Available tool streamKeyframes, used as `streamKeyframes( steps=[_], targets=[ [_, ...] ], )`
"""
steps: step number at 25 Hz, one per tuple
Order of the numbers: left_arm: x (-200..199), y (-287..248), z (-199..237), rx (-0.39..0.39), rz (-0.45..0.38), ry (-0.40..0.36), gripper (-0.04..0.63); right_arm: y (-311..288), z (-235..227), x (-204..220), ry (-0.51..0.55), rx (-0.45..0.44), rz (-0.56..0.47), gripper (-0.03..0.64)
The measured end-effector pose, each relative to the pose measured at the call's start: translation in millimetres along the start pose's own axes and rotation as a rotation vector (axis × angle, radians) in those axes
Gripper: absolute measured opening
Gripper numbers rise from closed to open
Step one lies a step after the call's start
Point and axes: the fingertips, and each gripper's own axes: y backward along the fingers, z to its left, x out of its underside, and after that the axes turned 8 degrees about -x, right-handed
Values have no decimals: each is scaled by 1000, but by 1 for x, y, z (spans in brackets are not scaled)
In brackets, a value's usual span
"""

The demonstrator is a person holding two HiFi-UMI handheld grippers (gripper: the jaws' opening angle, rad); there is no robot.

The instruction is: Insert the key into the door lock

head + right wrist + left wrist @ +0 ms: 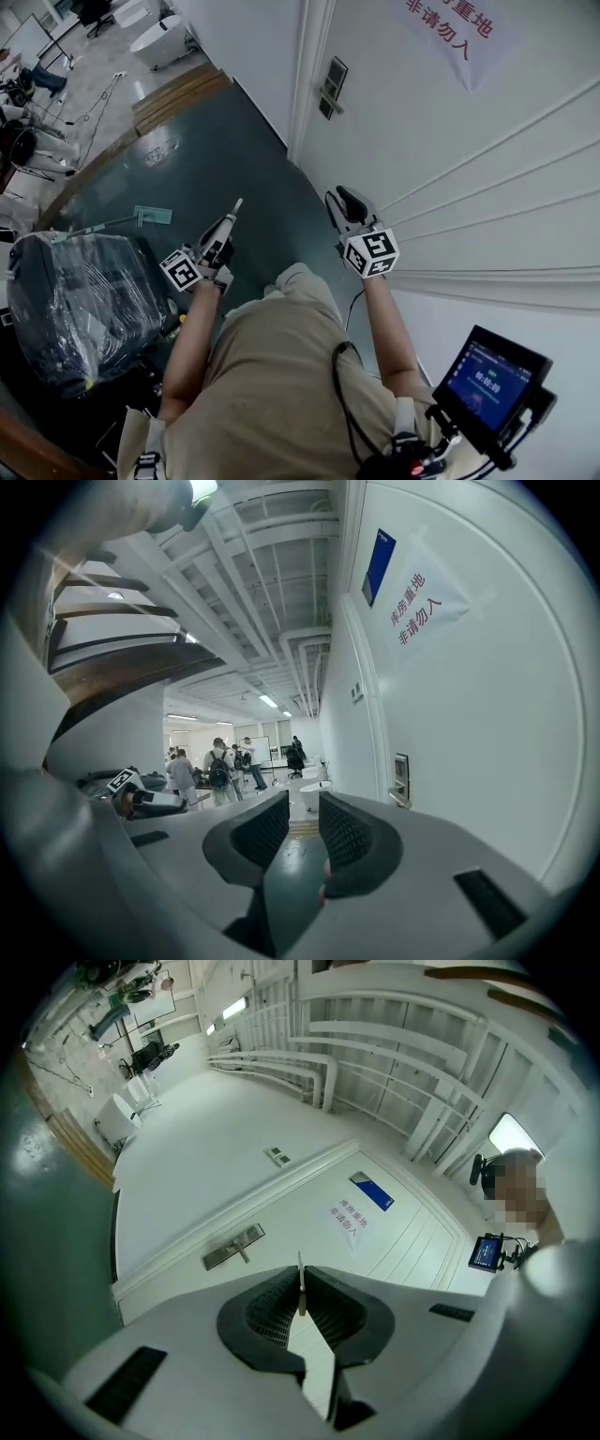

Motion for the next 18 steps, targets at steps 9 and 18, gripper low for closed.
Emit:
streamKeyframes(
  steps=[9, 18],
  targets=[
    [-16, -35, 11, 56, 8, 179, 35, -34, -34, -7, -32, -16, 2, 104],
    [-20, -93, 27, 19, 36, 235, 35, -44, -90, -22, -65, 3, -21, 104]
  ],
)
